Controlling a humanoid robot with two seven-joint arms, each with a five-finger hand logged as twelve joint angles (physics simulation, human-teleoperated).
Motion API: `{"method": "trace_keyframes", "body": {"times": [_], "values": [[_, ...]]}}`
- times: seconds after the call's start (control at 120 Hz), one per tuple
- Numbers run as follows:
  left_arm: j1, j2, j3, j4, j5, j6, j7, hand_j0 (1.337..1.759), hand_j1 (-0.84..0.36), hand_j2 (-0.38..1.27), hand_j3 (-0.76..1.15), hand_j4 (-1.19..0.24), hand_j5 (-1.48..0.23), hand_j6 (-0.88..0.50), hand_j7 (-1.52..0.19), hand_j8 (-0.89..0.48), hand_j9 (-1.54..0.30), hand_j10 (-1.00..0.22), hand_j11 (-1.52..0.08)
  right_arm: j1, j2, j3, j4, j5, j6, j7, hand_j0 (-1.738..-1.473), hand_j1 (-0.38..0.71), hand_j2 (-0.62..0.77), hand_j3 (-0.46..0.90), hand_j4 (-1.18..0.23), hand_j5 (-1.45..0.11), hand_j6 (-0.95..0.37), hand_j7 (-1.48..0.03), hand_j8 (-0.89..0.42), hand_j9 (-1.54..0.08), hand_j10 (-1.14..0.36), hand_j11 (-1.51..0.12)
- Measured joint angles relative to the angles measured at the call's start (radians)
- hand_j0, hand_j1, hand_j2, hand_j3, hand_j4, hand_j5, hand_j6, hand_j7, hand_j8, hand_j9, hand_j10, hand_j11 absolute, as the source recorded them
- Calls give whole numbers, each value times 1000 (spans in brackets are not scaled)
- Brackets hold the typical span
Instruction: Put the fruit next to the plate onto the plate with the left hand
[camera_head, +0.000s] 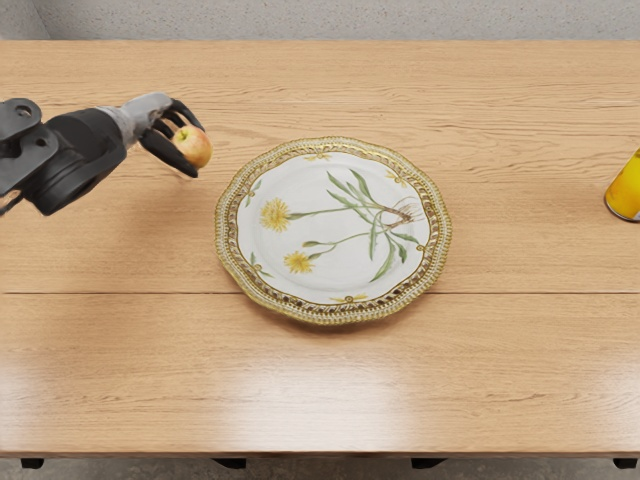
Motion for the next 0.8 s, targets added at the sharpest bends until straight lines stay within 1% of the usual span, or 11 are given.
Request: {"method": "trace_keyframes", "body": {"times": [0.058, 0.183, 0.275, 0.408, 0.433, 0.517, 0.558, 0.583, 0.708, 0.767, 0.8], "values": [[-7, -50, -10, 0, -1, 0, 0, 1649, -248, 195, 0, -458, -970, -369, -970, -545, -976, -679, -984, 0, 0, 0, 0, 0, 0, 0, -1658, -335, -3, 0, -12, -15, -12, -15, -12, -15, -12, -15], [-6, -157, -18, 0, -6, -16, 0, 1650, -280, 262, 0, -424, -971, -350, -969, -546, -971, -683, -979, 0, 0, 0, 0, 0, 0, 0, -1658, -335, -3, 0, -12, -15, -12, -15, -12, -15, -12, -15], [3, -210, -15, 1, -7, -24, 0, 1651, -275, 268, 0, -451, -970, -362, -963, -560, -965, -687, -972, 0, 0, 0, 0, 0, 0, 0, -1658, -335, -2, 0, -12, -15, -12, -15, -12, -15, -12, -15], [38, -258, -2, 1, -6, -34, 1, 1652, -280, 320, 0, -460, -974, -384, -965, -579, -959, -691, -965, 0, 0, 0, 0, 0, 0, 0, -1658, -335, -2, 0, -12, -15, -12, -15, -12, -15, -12, -15], [46, -262, 2, 1, -8, -36, 1, 1652, -284, 339, 0, -466, -978, -364, -966, -573, -958, -691, -964, 0, 0, 0, 0, 0, 0, 0, -1658, -335, -2, 0, -12, -15, -12, -15, -12, -15, -12, -15], [62, -275, 14, 1, -9, -40, 1, 1653, -266, 319, 0, -475, -971, -404, -963, -610, -954, -692, -959, 0, 0, 0, 0, 0, 0, 0, -1658, -335, -2, 0, -12, -15, -12, -15, -12, -15, -12, -15], [61, -275, 17, 1, -7, -41, 1, 1653, -255, 352, 0, -498, -950, -426, -946, -623, -942, -682, -947, 0, 0, 0, 0, 0, 0, 0, -1658, -335, -2, 0, -12, -15, -12, -15, -12, -15, -12, -15], [60, -274, 19, 1, -6, -41, 1, 1654, -237, 330, 0, -498, -907, -427, -904, -609, -900, -654, -905, 0, 0, 0, 0, 0, 0, 0, -1658, -335, -2, 0, -12, -15, -12, -15, -12, -15, -12, -15], [35, -269, 21, 0, -2, -63, 1, 1656, -4, 186, 0, -300, -530, -262, -528, -360, -527, -384, -529, 0, 0, 0, 0, 0, 0, 0, -1658, -335, -2, 0, -12, -15, -11, -15, -11, -15, -11, -15], [13, -269, 14, -3, -6, -87, 1, 1656, 79, 141, 0, -229, -404, -201, -402, -275, -401, -293, -403, 0, 0, 0, 0, 0, 0, 0, -1658, -335, -2, 0, -12, -15, -11, -15, -11, -15, -11, -15], [7, -262, -4, -4, -35, -131, 1, 1656, 117, 120, 0, -198, -346, -173, -345, -236, -344, -251, -345, 0, 0, 0, 0, 0, 0, 0, -1658, -335, -2, 0, -12, -15, -11, -15, -11, -15, -11, -15]]}}
